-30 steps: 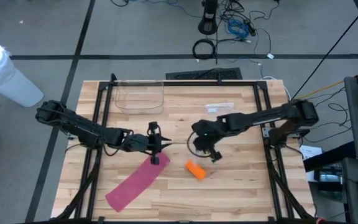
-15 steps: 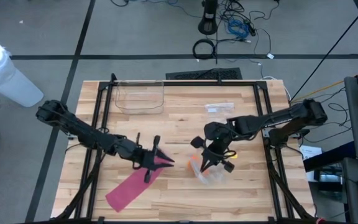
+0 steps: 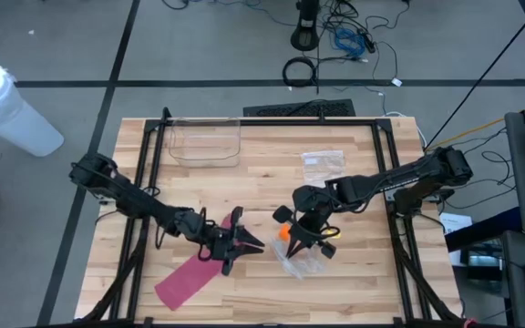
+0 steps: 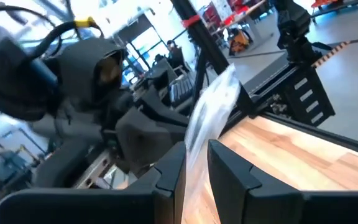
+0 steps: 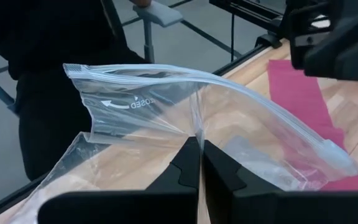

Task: Roll bandage
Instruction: Put the rolled orange bandage into the transparent zip bag

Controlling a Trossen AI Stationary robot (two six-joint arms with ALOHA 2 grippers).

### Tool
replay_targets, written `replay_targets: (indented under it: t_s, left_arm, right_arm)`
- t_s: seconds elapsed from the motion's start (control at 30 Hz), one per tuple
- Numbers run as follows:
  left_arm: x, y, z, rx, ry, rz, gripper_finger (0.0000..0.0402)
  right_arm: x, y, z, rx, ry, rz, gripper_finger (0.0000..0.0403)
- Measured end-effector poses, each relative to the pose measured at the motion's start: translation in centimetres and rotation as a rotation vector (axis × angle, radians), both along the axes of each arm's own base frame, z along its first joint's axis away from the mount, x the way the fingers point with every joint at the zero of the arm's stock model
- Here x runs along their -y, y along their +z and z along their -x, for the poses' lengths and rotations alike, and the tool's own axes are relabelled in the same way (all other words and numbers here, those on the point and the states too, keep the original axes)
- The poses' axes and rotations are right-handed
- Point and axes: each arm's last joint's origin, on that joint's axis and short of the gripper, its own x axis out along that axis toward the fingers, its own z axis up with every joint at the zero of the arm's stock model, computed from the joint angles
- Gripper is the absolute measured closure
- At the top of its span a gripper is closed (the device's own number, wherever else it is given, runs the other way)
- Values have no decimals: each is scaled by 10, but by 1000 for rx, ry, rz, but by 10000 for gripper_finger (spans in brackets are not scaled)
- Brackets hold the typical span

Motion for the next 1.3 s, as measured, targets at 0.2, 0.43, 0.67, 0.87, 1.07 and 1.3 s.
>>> replay_targets:
  t_s: [0.2, 0.43, 0.67, 0.87, 1.07, 1.3]
  left_arm:
    - [6, -7, -14, 4, -9, -50, 329]
    - [13, -7, -32, 14, 25, -75, 310]
    - [12, -7, -33, 5, 72, -77, 294]
    - [13, -7, -33, 6, 85, -92, 294]
    - [19, -8, -30, 15, 71, -127, 294]
    - [18, -10, -31, -7, 71, -137, 294]
  right_arm:
    - [0, 1, 0, 7, 0, -1, 403]
    - [0, 1, 0, -5, -7, -10, 403]
    - [0, 0, 0, -15, -10, -11, 403]
    - [0, -1, 1, -31, -11, -8, 403]
    - [0, -1, 1, -31, -10, -7, 403]
    - [0, 0, 1, -19, -7, -4, 403]
